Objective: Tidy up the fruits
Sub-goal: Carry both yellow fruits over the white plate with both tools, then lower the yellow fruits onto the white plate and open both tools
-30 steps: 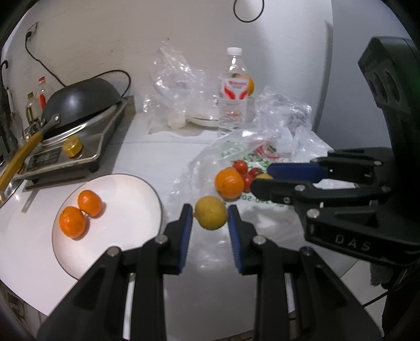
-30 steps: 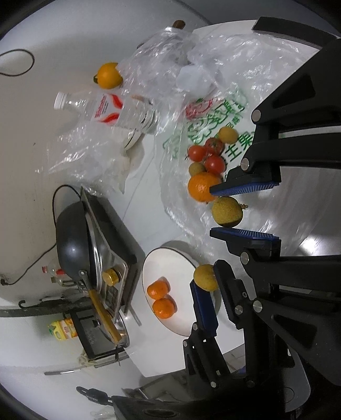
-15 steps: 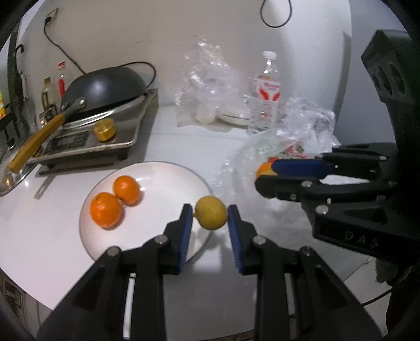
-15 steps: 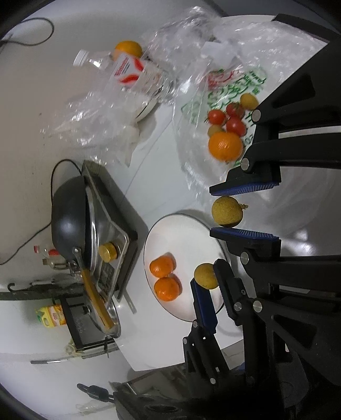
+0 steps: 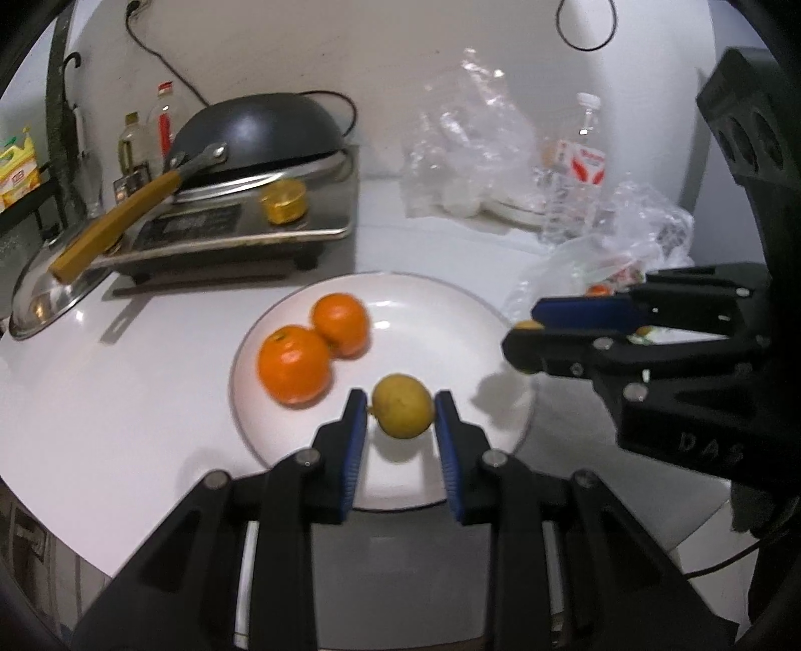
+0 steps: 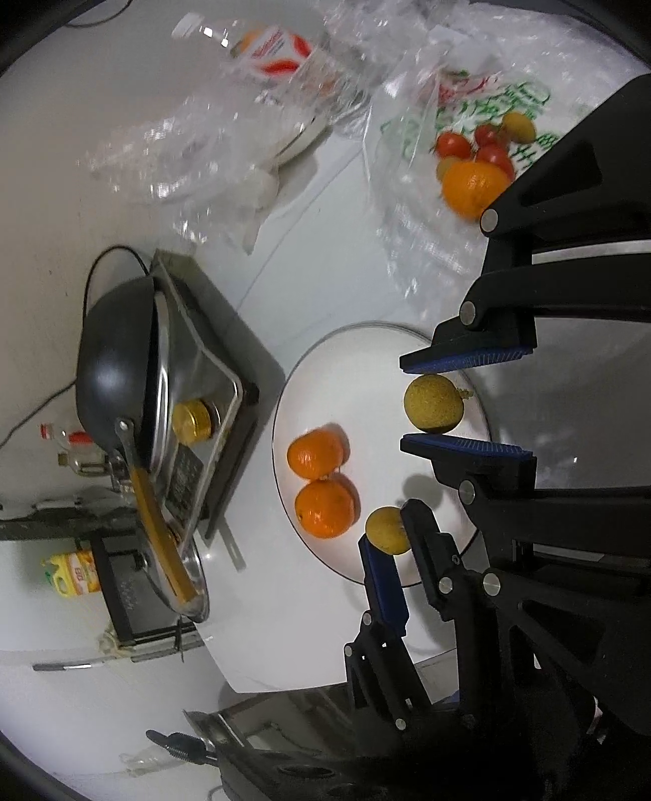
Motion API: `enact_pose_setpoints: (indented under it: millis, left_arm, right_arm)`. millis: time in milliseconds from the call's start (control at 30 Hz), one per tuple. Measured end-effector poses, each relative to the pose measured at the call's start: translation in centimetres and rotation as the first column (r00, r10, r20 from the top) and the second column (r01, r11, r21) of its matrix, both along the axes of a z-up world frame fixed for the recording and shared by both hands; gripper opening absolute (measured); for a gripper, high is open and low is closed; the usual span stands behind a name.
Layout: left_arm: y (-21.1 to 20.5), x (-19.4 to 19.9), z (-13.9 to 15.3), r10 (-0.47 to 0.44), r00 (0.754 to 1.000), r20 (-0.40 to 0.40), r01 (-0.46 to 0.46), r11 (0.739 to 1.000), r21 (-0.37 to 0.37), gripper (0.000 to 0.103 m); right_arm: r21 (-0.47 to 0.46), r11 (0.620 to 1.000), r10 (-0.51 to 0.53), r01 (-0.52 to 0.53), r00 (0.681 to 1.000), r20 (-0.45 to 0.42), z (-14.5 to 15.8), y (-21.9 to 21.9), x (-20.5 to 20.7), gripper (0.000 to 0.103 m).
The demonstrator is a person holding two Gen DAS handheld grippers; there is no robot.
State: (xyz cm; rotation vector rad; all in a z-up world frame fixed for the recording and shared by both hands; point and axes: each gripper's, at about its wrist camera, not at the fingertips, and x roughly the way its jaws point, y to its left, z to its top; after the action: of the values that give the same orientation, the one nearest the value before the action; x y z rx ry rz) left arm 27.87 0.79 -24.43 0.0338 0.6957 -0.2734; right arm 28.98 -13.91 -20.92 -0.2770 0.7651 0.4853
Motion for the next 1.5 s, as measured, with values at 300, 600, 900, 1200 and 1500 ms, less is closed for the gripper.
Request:
enact_pose_setpoints:
  millis: [300, 600, 900, 1200, 1500]
  left_arm:
    - [2.4, 1.4, -1.6, 0.017, 1.0, -0.012, -0.016, 0.999, 0.029, 0.028]
    - [3.1, 2.3, -2.0, 0.003, 1.0, -0.013, -0.003, 0.999, 0.035, 0.028]
    - [3.4, 2.6, -1.9, -0.002, 0.999, -0.033, 0.002, 1.0, 0.008, 0.029]
    - [3.3, 2.5, -1.8, 0.007, 0.999, -0.04, -0.007, 1.0, 0.011, 0.03]
    - [2.6, 1.8, -1.2, 0.005, 0.999, -0.035, -0.004, 1.0, 0.009, 0.033]
  right_arm:
    - [-0.024, 0.999, 0.032, -0.033, 0.999, -0.03, -1.4, 2.8, 1.3, 0.026]
    - [-0.036, 0.998, 0.045, -0.047, 0.998, -0.049, -2.3, 4.4, 2.6, 0.026]
    - [-0.022, 0.998, 0.06, -0.061, 0.996, -0.065, -2.8, 5.9, 3.5, 0.026]
    - [-0.002, 0.999, 0.043, -0.044, 0.997, -0.07, -2.5, 5.6, 3.8, 0.026]
    - [0.004, 1.0, 0.028, -0.028, 0.999, -0.047, -1.6, 4.2, 2.5, 0.026]
